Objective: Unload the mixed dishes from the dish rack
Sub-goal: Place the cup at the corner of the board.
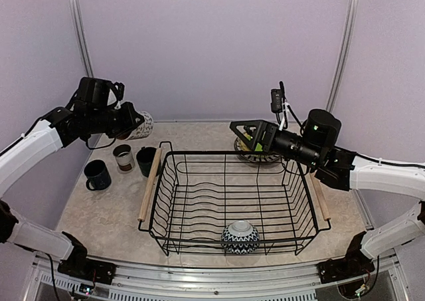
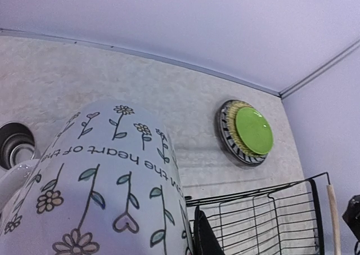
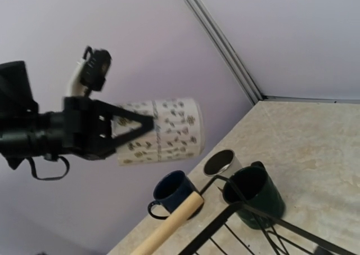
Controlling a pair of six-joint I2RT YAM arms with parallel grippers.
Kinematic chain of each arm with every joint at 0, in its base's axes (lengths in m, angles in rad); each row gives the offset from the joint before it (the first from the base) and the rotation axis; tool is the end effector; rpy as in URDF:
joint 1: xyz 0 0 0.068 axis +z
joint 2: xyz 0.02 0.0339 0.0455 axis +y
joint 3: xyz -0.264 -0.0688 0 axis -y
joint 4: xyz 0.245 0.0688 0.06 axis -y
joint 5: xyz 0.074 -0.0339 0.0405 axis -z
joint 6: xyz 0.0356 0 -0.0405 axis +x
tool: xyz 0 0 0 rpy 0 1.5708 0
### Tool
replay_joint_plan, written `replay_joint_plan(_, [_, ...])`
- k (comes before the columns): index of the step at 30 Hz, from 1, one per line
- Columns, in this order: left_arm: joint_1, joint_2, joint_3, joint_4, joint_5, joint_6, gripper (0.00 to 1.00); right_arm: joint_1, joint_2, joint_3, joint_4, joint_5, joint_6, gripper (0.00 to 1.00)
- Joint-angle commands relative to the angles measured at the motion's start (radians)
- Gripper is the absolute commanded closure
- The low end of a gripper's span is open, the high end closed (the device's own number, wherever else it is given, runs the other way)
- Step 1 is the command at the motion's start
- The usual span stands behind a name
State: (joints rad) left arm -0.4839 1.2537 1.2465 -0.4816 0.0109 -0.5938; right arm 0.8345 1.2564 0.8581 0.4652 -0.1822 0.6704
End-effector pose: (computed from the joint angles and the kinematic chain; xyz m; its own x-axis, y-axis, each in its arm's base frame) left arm 0.2476 -0.1305 0.3711 -0.6096 -0.3117 -0.7289 0.1601 0.8521 -0.4982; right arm 0.1941 0.2238 0.3321 -0.4930 0.3659 -0.7893 -0.6940 0.3818 0.6104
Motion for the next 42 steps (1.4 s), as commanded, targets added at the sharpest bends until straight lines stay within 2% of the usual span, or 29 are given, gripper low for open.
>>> replay_joint_plan(1, [-0.012,0.029,0.057,-0.084,-0.287,-0.135,1.00,-0.006,-0.017,0.035,-0.031,0.016,-0.018,0.00])
replay_joint_plan(7, [-0.038,0.106,0.096,-0.326,-0.480,-0.439,1.00,-0.006,-0.017,0.040,-0.049,0.030,-0.027,0.00])
replay_joint_plan(10, [-0.048,0.142,0.105,-0.399,-0.482,-0.563,1.00,-0.006,-0.013,0.047,-0.056,0.032,-0.029,0.00])
replay_joint_plan(13, [-0.058,0.187,0.113,-0.445,-0.466,-0.618,1.00,-0.005,-0.008,0.056,-0.064,0.032,-0.031,0.00])
replay_joint_plan(19, [-0.044,0.269,0.120,-0.488,-0.402,-0.675,1.00,-0.007,0.000,0.061,-0.071,0.031,-0.034,0.00])
replay_joint_plan(33, [0.067,0.325,0.055,-0.425,-0.256,-0.719,1.00,-0.006,-0.067,0.054,-0.166,0.086,-0.068,0.00])
replay_joint_plan(42, [0.085,0.371,0.038,-0.411,-0.214,-0.732,1.00,-0.006,-0.094,0.021,-0.168,0.103,-0.066,0.00])
